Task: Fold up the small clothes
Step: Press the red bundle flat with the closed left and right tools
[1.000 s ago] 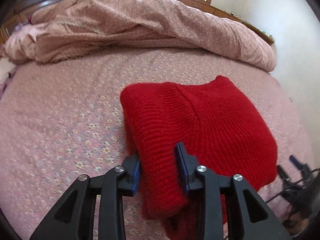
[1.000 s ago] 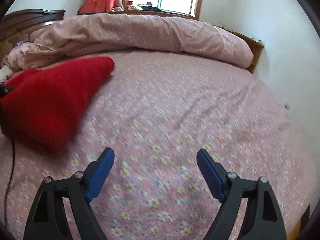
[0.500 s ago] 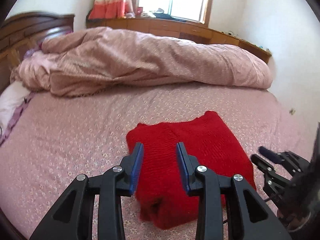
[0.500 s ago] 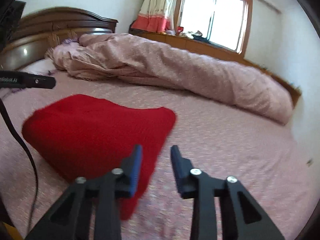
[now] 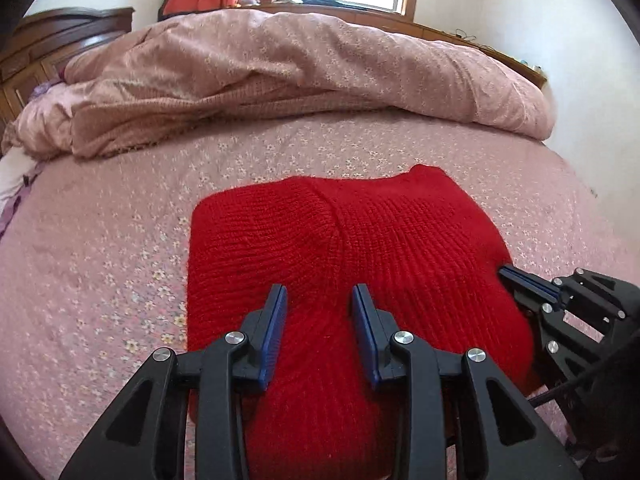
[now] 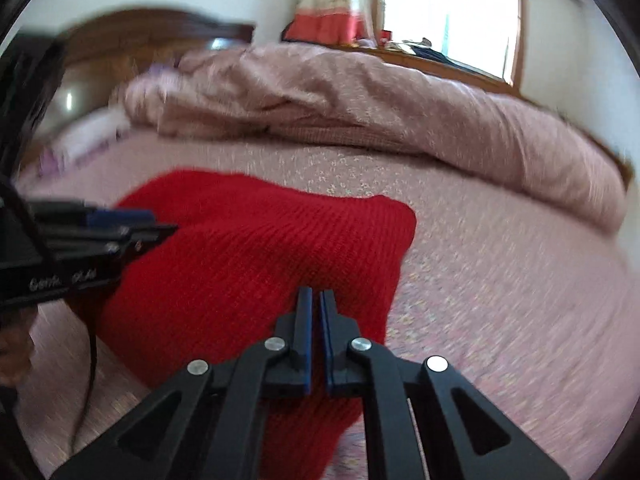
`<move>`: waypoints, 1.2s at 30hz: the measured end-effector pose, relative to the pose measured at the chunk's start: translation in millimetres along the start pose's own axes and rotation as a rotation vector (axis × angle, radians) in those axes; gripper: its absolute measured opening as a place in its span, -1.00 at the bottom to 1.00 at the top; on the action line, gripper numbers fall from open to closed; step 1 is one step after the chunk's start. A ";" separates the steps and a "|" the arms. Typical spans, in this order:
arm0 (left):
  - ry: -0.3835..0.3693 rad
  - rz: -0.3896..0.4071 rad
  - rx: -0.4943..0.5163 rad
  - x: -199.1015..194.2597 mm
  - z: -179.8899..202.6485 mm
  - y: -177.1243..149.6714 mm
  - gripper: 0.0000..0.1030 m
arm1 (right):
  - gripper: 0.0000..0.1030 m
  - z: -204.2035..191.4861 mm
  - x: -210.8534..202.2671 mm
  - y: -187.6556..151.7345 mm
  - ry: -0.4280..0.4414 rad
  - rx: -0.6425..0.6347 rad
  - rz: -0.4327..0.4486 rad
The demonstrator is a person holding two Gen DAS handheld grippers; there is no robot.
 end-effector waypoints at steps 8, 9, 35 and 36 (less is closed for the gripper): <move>-0.024 -0.012 0.035 -4.5 6.5 -9.2 -0.48 | -0.90 11.4 -8.8 -4.0 0.006 -0.063 -0.098; -0.014 -0.010 0.045 -6.6 8.5 -9.2 -0.48 | -0.90 11.3 -11.7 -3.5 0.003 -0.067 -0.088; -0.066 0.042 0.070 -2.4 20.2 -11.3 -1.00 | -1.00 1.3 -12.2 -1.1 0.205 0.205 -0.008; -0.071 0.059 0.075 -8.4 21.5 -13.1 -1.00 | -1.00 3.2 -18.9 2.1 0.213 0.215 0.008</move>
Point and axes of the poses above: each gripper's, at about its wrist camera, not at the fingertips, and x roughly the way its jaws point, z to its right, y to its top, the point moved 1 cm from there along x, roughly the way its jaws point, and after that the axes turned 2 degrees about -y, right-handed, at the moved point
